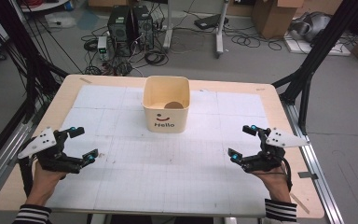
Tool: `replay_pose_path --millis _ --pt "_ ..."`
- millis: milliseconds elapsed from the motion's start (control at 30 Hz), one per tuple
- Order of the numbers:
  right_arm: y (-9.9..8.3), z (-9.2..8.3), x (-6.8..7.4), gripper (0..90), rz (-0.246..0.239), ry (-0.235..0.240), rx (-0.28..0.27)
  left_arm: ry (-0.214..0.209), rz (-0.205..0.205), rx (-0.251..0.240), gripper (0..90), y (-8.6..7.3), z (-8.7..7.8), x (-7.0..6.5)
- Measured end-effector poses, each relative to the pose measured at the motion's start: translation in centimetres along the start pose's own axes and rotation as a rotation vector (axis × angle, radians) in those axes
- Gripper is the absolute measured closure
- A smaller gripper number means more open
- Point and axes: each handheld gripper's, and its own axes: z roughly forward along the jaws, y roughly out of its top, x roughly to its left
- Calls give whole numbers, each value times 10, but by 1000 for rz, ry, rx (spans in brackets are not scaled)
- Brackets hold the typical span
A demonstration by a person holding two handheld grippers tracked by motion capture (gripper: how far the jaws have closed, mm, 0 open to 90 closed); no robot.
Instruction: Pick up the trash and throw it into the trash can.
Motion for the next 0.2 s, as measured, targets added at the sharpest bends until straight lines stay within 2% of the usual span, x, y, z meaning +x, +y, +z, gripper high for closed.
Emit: replay_pose_path --millis 200 --pt "0 0 0 3 0 0 0 -2 3 3 18 0 0 -1"
